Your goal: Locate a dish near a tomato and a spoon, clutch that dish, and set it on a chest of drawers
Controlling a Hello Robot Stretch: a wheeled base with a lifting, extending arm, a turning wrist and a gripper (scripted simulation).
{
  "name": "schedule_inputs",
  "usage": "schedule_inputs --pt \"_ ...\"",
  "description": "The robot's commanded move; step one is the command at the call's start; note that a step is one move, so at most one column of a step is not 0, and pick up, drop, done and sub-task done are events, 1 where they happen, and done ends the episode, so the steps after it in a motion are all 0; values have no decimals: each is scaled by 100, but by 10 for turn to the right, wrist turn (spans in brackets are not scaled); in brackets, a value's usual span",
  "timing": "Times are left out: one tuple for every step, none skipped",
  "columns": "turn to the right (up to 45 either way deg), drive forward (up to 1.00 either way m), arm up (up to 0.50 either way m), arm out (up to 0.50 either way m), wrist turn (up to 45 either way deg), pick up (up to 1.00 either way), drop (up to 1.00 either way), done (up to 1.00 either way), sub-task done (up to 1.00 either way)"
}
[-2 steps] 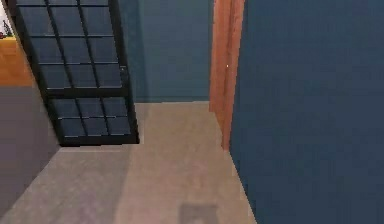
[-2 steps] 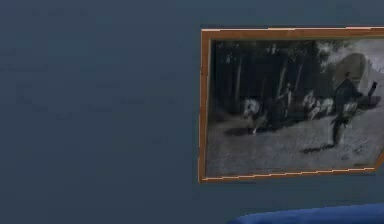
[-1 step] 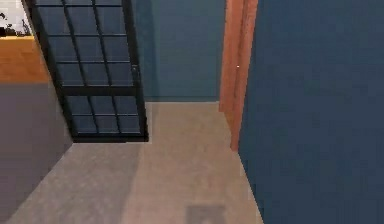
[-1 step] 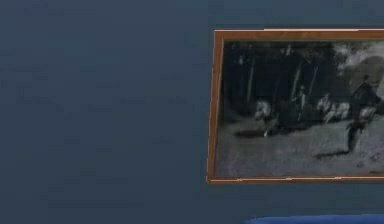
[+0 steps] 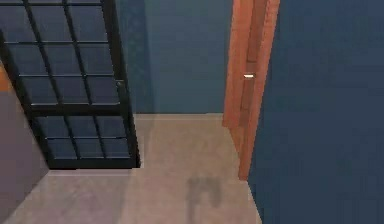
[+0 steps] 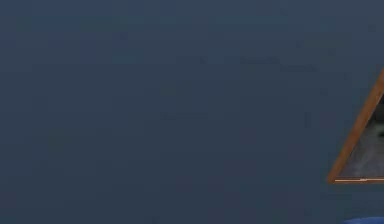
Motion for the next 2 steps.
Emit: schedule_inputs --pt "-450 0 0 0 0 0 0 0 0" --pt "0 45 0 0 0 0 0 0 0"
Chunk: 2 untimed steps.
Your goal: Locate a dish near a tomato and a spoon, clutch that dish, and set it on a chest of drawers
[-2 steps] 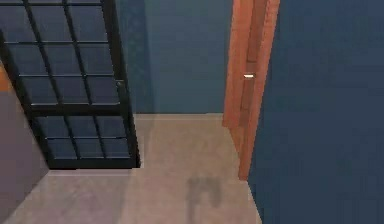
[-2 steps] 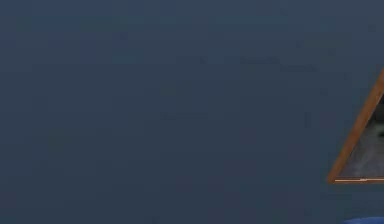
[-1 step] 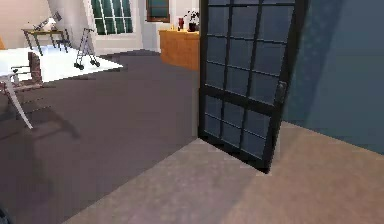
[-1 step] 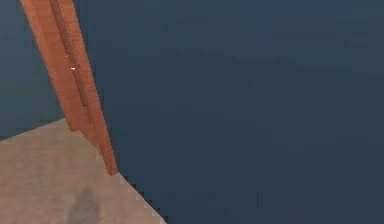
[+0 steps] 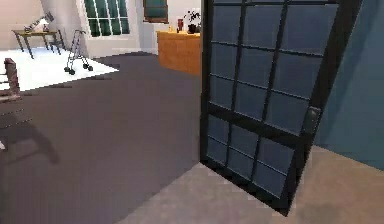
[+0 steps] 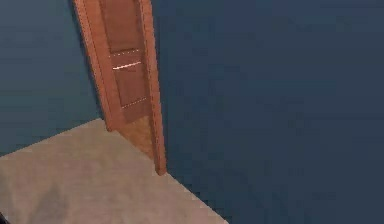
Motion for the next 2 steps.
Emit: schedule_inputs --pt "-300 0 0 0 0 0 0 0 0" --pt "0 100 0 0 0 0 0 0 0"
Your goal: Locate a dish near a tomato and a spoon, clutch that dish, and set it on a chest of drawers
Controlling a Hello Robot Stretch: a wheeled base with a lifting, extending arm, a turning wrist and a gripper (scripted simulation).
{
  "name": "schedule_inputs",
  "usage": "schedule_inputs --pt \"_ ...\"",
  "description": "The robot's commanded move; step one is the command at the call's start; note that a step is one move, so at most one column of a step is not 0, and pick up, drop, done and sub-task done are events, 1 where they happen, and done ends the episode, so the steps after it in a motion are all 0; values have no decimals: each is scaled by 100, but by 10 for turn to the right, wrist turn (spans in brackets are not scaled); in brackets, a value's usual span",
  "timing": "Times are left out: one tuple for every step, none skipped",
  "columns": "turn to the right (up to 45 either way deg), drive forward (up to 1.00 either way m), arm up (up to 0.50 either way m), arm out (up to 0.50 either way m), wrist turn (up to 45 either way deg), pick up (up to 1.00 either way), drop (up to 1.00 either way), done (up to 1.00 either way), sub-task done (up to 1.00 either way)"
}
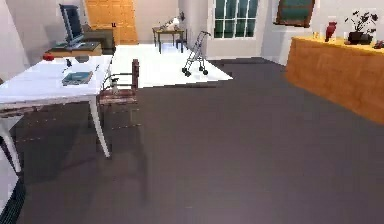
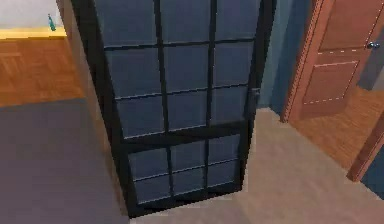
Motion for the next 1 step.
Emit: schedule_inputs --pt "0 100 0 0 0 0 0 0 0"
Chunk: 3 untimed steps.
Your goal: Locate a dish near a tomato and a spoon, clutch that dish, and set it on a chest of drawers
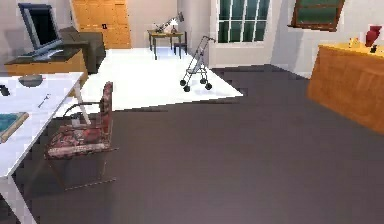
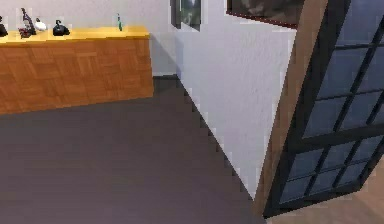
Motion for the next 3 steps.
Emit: schedule_inputs --pt "-30 0 0 0 0 0 0 0 0" --pt "0 100 0 0 0 0 0 0 0" --pt "90 0 0 0 0 0 0 0 0"
